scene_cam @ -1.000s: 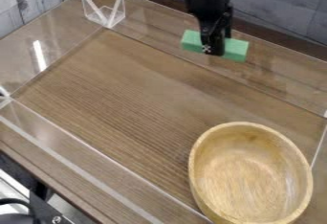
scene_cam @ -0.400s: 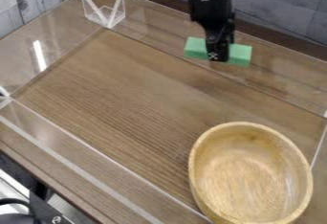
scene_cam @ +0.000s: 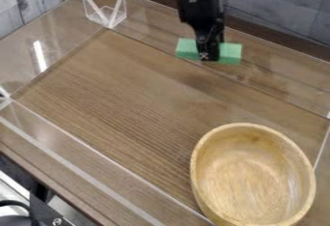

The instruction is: Move green object from inside the wooden bowl to the table next to it

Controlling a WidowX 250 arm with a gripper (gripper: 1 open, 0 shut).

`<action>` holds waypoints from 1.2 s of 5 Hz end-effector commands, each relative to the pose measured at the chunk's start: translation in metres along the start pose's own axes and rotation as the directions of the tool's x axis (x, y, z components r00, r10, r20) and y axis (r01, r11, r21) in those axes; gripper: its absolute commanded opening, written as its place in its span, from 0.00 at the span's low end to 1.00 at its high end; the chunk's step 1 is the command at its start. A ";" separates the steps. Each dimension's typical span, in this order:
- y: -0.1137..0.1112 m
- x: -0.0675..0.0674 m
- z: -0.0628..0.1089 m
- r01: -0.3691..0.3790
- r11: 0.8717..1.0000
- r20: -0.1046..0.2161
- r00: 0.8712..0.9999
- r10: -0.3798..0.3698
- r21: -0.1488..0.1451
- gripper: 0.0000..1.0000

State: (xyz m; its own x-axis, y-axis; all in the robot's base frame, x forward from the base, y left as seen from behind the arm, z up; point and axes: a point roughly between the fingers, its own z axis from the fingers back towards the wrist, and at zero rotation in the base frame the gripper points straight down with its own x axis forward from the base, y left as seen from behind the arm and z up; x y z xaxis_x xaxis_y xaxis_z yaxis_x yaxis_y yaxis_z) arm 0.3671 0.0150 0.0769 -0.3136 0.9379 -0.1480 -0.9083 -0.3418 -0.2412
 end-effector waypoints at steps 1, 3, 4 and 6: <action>-0.009 -0.003 0.012 -0.016 0.999 -0.021 1.000 0.015 -0.043 0.00; -0.022 0.002 0.037 -0.178 0.983 -0.004 0.984 0.178 -0.051 0.00; -0.022 0.005 0.037 -0.221 0.974 -0.002 0.975 0.221 -0.054 0.00; -0.022 0.014 0.032 -0.303 0.950 0.011 0.953 0.304 -0.072 0.00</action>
State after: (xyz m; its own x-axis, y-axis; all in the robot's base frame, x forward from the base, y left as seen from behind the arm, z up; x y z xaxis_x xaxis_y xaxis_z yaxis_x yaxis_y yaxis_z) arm 0.3696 0.0319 0.0875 -0.5740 0.7999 -0.1749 -0.7752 -0.5997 -0.1987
